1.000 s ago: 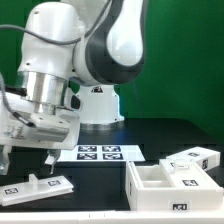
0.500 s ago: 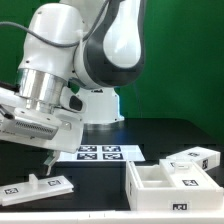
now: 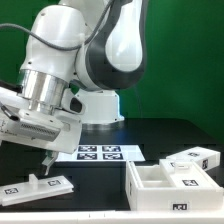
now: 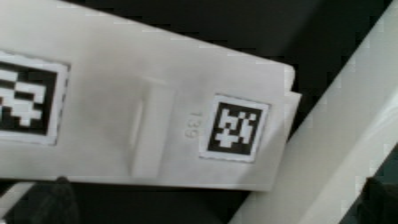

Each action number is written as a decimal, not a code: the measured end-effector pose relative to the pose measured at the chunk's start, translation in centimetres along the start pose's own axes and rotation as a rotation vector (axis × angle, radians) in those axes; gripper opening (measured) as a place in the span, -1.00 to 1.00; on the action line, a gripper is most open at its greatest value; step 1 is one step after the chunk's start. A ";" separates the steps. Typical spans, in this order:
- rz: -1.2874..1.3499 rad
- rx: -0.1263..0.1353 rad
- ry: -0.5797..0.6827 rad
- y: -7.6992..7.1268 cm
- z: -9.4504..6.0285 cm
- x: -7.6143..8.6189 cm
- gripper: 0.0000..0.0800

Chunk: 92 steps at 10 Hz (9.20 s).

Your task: Assemble cabinet

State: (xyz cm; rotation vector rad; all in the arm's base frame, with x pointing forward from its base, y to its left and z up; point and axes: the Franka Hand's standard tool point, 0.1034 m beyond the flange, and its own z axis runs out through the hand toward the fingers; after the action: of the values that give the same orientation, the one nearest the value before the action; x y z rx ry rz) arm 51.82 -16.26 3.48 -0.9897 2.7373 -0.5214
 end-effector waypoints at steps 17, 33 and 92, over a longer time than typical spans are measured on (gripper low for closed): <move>0.220 -0.043 -0.099 0.3 -1.4 -3.2 0.99; 0.297 0.020 -0.138 -2.0 -2.8 -5.4 0.99; -0.479 -0.292 -0.310 4.1 -5.0 -4.3 -0.84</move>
Offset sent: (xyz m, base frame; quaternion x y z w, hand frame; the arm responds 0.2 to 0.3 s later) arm 0.0217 0.0267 0.0222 -0.0052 -0.0609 0.1181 0.9911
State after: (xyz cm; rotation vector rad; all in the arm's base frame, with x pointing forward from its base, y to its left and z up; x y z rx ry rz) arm 51.29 -9.28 6.74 -1.6579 2.3345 -0.0159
